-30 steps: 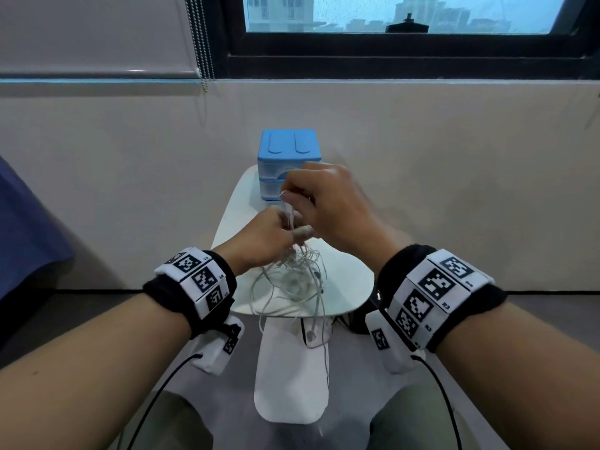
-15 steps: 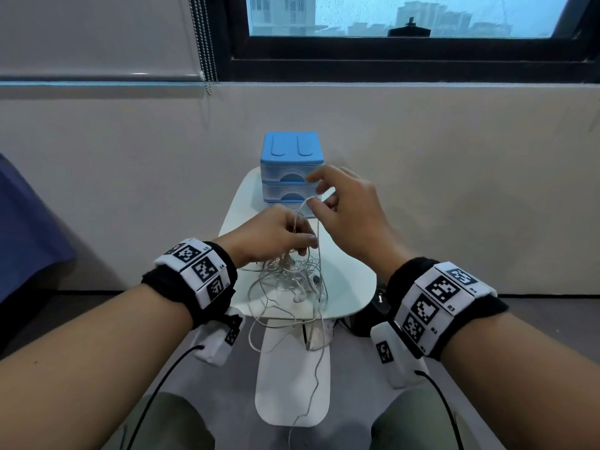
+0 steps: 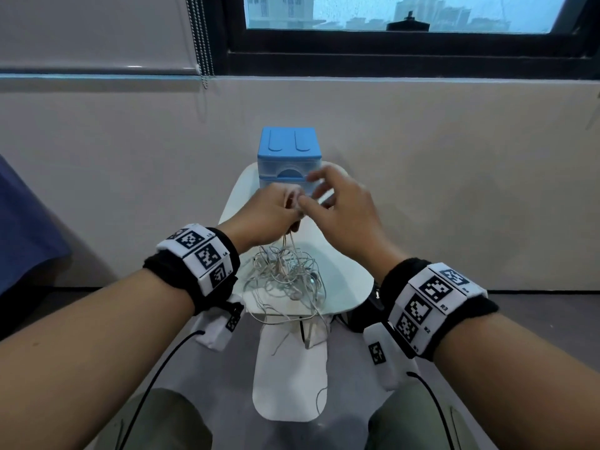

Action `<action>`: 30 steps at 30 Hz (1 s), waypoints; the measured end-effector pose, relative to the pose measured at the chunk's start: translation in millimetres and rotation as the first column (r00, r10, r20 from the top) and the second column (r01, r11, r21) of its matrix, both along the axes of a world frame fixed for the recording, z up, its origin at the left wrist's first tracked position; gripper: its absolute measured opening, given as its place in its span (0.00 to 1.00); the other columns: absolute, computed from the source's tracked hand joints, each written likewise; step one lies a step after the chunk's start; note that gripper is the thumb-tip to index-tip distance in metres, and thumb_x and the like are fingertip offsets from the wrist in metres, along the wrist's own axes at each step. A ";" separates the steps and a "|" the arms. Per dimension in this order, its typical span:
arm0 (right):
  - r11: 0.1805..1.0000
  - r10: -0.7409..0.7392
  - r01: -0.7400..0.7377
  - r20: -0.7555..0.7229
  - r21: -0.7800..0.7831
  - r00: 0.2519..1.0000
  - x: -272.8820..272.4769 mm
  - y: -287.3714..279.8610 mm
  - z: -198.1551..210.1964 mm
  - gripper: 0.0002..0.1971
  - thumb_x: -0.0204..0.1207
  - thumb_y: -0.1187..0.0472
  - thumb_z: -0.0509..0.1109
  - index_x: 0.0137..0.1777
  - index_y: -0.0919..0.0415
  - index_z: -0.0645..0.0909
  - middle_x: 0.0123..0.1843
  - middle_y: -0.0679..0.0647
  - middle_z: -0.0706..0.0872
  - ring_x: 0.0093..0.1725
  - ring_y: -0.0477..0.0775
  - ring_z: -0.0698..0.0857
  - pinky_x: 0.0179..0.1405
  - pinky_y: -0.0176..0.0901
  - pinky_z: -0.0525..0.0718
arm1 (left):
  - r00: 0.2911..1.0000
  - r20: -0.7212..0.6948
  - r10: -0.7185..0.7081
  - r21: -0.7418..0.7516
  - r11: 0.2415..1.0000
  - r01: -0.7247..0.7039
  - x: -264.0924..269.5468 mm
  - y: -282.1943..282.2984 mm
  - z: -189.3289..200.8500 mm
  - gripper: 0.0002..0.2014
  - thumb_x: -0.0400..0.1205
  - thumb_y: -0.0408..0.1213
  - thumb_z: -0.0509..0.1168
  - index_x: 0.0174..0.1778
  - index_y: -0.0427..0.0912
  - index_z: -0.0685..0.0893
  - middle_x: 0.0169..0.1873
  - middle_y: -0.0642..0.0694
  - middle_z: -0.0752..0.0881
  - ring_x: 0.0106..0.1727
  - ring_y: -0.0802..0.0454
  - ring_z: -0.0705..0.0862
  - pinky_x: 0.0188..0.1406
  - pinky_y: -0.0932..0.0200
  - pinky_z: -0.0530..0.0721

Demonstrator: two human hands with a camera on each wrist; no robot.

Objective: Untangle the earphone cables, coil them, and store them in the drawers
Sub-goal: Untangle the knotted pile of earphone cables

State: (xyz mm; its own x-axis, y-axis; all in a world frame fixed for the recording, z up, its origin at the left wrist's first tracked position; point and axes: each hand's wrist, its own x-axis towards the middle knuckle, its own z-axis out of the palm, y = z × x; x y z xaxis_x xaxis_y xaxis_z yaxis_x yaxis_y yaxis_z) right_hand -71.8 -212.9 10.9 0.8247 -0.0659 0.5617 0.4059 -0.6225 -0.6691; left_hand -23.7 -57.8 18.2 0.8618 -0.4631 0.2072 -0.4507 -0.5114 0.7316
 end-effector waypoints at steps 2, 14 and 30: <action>0.994 0.083 -0.068 -0.176 0.089 0.981 -0.1 -3.5 -16.1 0.12 0.77 0.47 0.77 0.59 0.45 0.84 0.42 0.50 0.87 0.36 0.47 0.83 0.44 0.43 0.85 | 1.000 0.000 0.013 -0.018 1.000 -0.013 4.2 3.1 1.1 0.12 0.88 0.37 0.65 0.41 0.37 0.86 0.25 0.50 0.85 0.28 0.53 0.81 0.35 0.49 0.81; 0.986 0.055 -0.134 -0.575 -0.095 0.816 4.7 -7.8 -10.2 0.20 0.89 0.51 0.65 0.36 0.56 0.88 0.23 0.45 0.78 0.25 0.48 0.75 0.28 0.40 0.72 | 0.991 -0.111 -0.070 -0.429 0.903 0.016 -3.0 7.2 -1.8 0.07 0.88 0.33 0.68 0.61 0.39 0.87 0.42 0.43 0.89 0.38 0.49 0.90 0.38 0.61 0.84; 0.968 -0.028 -0.023 -0.200 -0.251 0.979 15.2 -4.7 42.8 0.44 0.84 0.61 0.68 0.90 0.38 0.45 0.79 0.61 0.77 0.75 0.64 0.79 0.71 0.65 0.81 | 0.952 -0.266 -0.150 -0.166 0.980 0.108 -7.2 10.8 -27.1 0.12 0.91 0.41 0.64 0.50 0.38 0.89 0.38 0.42 0.92 0.24 0.53 0.78 0.29 0.56 0.73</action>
State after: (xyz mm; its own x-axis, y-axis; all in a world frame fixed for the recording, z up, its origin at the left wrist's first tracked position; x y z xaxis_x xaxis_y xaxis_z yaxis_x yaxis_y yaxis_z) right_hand -56.6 -217.6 53.7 0.9221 0.0532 0.3832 0.2775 -0.7813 -0.5591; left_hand -30.9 -47.0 -8.9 0.8300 -0.5559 0.0445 -0.2754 -0.3392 0.8995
